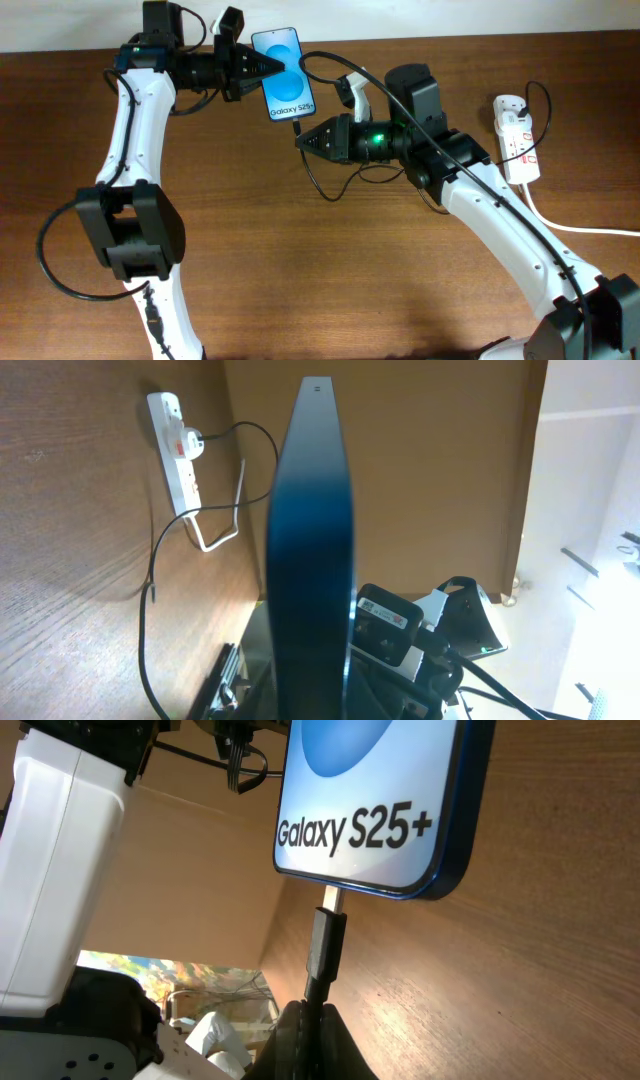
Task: Plug charger to phone and switch on socket
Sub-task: 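Push the USB-C plug upward into the phone's bottom port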
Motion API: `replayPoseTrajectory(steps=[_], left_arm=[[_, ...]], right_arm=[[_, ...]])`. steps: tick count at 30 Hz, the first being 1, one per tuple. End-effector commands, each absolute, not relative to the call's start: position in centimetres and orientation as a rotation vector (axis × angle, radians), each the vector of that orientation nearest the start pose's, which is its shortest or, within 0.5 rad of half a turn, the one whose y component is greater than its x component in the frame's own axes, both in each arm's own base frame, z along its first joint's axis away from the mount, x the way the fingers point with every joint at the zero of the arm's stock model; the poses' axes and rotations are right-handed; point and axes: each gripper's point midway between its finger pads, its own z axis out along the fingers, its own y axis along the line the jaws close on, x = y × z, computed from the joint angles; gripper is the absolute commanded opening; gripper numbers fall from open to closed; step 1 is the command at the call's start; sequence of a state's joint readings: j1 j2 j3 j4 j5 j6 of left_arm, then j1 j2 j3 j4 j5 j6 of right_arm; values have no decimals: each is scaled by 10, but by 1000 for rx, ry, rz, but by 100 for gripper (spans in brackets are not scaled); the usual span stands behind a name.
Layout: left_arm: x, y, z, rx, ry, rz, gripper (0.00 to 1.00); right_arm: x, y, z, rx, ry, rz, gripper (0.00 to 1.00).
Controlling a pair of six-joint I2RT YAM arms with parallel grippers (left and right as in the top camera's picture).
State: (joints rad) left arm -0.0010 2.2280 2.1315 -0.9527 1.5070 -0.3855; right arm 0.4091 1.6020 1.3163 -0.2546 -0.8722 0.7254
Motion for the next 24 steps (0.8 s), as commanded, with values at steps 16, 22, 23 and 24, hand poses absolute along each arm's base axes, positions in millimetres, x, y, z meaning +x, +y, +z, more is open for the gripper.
replayPoseTrajectory(steps=[16, 22, 23, 24], left_arm=[[467, -178, 295, 170, 2160, -2129, 0], [466, -178, 297, 176, 2149, -2146, 0], [466, -178, 297, 176, 2149, -2146, 0], [466, -178, 297, 176, 2149, -2145, 0]], right_arm=[[352, 297, 264, -233, 2299, 1526, 4], [355, 292, 258, -194, 2326, 1499, 4], [357, 291, 259, -190, 2322, 1497, 4], [358, 290, 259, -189, 2318, 1496, 4]])
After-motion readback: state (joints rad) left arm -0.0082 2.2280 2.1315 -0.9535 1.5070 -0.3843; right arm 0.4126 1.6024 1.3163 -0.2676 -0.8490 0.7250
